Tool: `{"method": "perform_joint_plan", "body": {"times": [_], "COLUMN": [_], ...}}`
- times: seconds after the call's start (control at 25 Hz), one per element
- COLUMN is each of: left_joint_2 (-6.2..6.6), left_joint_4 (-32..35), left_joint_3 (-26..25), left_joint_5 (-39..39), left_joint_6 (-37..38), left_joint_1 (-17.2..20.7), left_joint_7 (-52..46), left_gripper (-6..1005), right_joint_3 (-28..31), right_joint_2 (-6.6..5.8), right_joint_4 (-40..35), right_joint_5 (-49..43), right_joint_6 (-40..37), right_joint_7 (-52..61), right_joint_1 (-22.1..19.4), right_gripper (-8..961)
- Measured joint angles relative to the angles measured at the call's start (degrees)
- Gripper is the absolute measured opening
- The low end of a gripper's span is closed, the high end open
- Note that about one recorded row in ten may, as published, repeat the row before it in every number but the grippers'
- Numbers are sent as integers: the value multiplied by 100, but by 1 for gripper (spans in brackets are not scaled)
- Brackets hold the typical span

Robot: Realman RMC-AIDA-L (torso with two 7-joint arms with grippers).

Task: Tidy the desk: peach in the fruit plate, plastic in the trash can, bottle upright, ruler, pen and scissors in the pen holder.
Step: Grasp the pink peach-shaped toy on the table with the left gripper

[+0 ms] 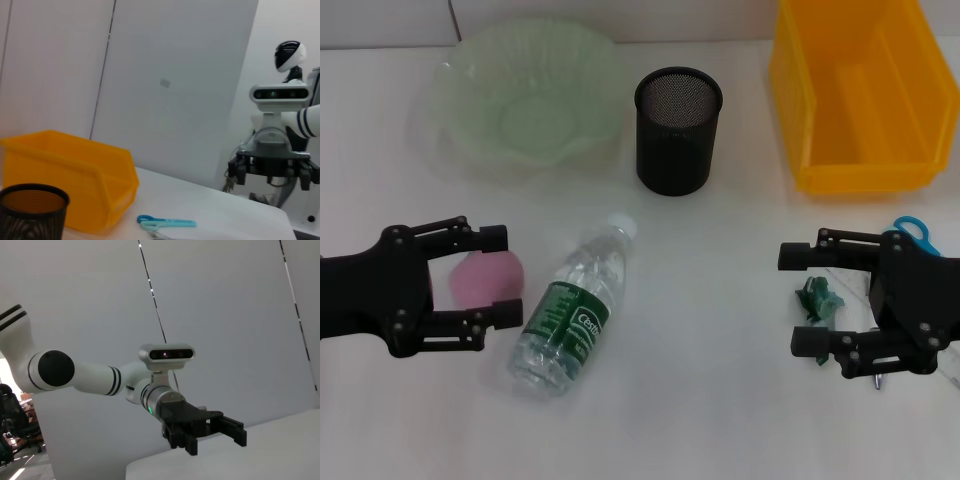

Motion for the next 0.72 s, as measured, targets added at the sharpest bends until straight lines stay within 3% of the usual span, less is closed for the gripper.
{"method": "perform_joint_plan", "body": {"times": [0.2, 0.4, 0.72], "left_joint_2": [-36, -165, -174], "left_joint_4": [78, 383, 402], "left_joint_3": [188, 220, 249], "left_joint_5": [0, -3, -2], "left_joint_6": [33, 69, 75], "left_joint_1": [-38, 20, 1], "left_joint_7": [14, -20, -152], "left_gripper": [848, 852, 853], "right_joint_3": [-3, -7, -1], "right_joint_2": [0, 4, 9], "right_joint_4": [16, 26, 28], "right_joint_5": [-1, -6, -22], "right_joint_6": [30, 41, 96], "right_joint_7": [12, 13, 12], "right_joint_1": [16, 11, -29], "right_gripper": [813, 813, 814]}}
